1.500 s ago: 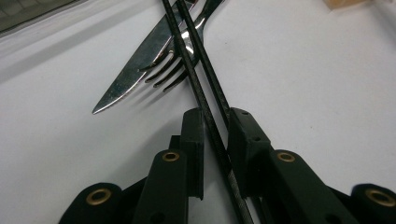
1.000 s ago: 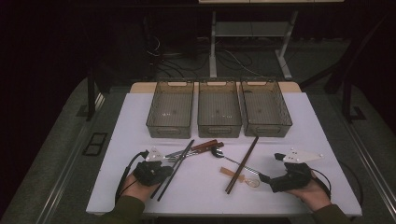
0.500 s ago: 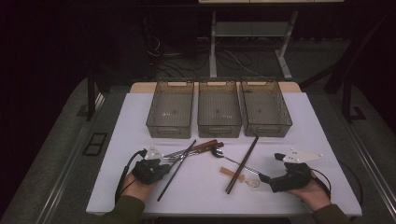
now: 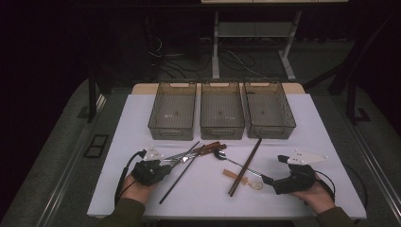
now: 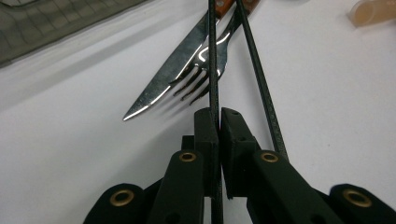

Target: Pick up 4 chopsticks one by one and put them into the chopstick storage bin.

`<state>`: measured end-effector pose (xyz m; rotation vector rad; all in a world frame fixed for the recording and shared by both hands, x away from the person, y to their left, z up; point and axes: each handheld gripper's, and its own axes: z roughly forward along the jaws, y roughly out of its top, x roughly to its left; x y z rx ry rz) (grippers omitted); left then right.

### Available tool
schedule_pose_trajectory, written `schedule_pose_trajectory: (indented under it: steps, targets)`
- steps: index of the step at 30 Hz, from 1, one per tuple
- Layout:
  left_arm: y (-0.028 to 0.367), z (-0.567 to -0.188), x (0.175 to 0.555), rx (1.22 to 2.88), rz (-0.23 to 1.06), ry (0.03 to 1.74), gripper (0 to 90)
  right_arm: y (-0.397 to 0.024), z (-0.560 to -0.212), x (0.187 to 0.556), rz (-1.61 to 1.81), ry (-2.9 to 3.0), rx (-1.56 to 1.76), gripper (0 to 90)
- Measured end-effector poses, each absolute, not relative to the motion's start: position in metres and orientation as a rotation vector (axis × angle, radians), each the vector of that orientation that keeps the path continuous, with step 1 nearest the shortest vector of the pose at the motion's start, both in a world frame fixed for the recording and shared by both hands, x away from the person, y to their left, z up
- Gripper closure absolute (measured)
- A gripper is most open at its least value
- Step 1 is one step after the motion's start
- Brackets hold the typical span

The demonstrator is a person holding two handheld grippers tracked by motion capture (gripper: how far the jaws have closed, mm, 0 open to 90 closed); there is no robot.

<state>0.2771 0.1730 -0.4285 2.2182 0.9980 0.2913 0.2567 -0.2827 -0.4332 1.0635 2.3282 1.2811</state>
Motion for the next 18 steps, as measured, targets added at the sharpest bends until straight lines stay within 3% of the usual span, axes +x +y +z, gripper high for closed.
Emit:
schedule_pose_trajectory:
  steps: [18]
  targets:
    - [0.182, -0.417, 0.287, 2.175, 0.272, 0.902, 85.2, -0.290, -0.440, 0.259, 1.327, 2.299, 1.116, 1.2]
